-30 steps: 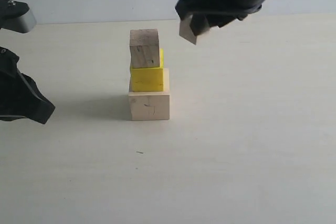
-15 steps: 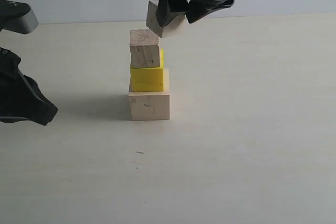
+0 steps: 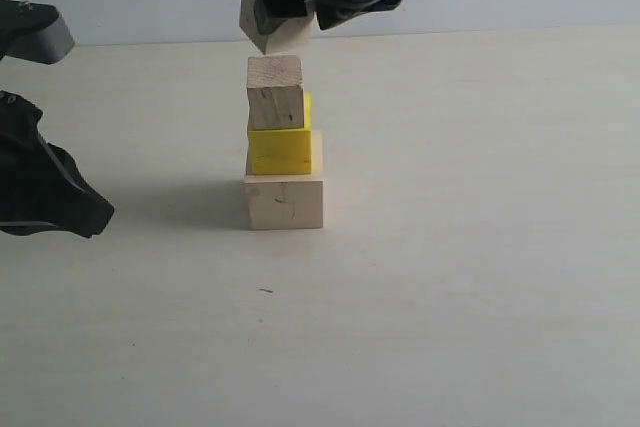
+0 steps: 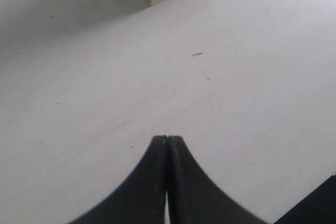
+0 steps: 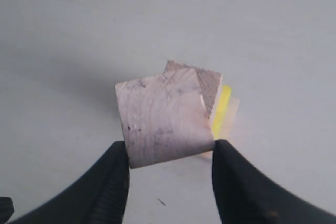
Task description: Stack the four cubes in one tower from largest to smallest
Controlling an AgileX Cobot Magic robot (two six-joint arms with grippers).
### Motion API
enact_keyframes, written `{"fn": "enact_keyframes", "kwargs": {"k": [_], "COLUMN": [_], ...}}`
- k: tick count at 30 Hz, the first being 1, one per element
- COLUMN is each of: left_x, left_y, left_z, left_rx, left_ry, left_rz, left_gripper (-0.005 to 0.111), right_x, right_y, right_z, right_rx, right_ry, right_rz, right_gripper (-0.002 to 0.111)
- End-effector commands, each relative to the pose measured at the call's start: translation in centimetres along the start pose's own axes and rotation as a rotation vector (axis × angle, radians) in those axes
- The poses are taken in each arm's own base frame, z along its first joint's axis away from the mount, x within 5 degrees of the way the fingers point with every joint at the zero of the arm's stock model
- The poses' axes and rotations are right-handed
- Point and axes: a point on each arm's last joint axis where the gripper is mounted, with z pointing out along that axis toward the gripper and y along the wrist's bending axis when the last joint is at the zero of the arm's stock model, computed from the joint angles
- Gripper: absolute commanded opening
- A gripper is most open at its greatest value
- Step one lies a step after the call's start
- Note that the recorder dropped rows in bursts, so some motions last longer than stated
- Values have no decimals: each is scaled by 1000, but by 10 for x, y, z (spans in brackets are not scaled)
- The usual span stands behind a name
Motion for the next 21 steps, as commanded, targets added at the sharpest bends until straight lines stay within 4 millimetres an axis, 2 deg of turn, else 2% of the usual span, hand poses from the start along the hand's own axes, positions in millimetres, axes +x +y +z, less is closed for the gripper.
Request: {"fn": "enact_keyframes", "kwargs": {"k": [1, 12, 15, 21], "left_x": [1, 0, 0, -1], "left_y": [0, 0, 0, 0], "left_z": [0, 0, 0, 0], "left_rx": [5, -1, -2, -3], "left_ry": [1, -10, -13, -17], "left_rz": [-2, 2, 2, 2], "left_gripper": [0, 0, 0, 0], "right_x": [-7, -8, -8, -8], "right_y": [3, 2, 3, 2], "right_z": [-5, -5, -5, 1], "right_rx": [-25, -15, -37, -5], "right_ry": [-65, -82, -78, -76], "right_rz": [-11, -23, 85, 101], "right_gripper": [0, 0, 0, 4]}}
